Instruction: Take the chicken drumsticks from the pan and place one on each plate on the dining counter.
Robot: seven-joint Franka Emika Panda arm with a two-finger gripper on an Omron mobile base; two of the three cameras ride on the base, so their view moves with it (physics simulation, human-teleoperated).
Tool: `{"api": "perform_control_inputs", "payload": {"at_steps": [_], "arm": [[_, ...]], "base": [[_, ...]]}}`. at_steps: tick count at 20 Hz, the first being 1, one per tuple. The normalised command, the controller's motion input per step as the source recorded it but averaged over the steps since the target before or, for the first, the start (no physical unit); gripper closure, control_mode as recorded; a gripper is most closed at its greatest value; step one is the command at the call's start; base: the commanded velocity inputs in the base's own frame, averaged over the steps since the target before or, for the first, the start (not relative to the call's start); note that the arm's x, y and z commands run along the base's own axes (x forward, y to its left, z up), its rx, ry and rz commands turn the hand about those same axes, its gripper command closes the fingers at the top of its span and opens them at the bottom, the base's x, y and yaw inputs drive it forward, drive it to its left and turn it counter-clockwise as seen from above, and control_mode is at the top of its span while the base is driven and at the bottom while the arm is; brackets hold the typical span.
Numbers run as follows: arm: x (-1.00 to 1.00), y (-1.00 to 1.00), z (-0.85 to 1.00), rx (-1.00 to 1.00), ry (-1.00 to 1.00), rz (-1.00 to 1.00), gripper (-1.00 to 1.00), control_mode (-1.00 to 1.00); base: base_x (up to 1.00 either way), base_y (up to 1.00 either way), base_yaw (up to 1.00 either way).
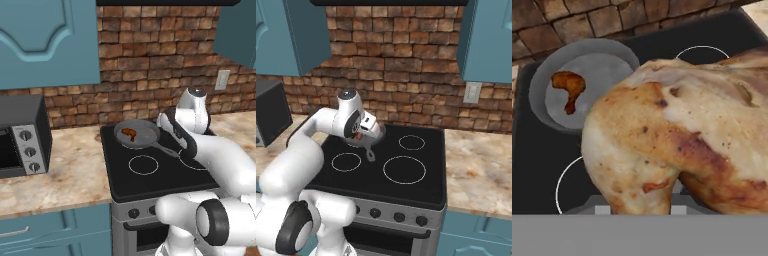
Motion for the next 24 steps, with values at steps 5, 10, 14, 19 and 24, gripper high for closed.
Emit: {"api": "perform_control_inputs", "payload": {"at_steps": [5, 10, 14, 19, 24], "arm": [[-1.00, -0.01, 0.07, 0.00, 0.34, 0.00, 1.00, -1.00], [-1.00, 0.00, 0.00, -0.01, 0.28, -0.01, 1.00, -1.00], [-1.00, 0.00, -0.03, -0.04, 0.31, -0.02, 1.00, -1.00], [-1.00, 0.00, -0.04, -0.02, 0.28, -0.04, 1.00, -1.00], [-0.20, -0.01, 0.00, 0.00, 0.04, -0.02, 1.00, 1.00]], "base": [[0.00, 0.00, 0.00], [0.00, 0.00, 0.00], [0.00, 0.00, 0.00], [0.00, 0.00, 0.00], [-0.80, -0.07, -0.21]]}}
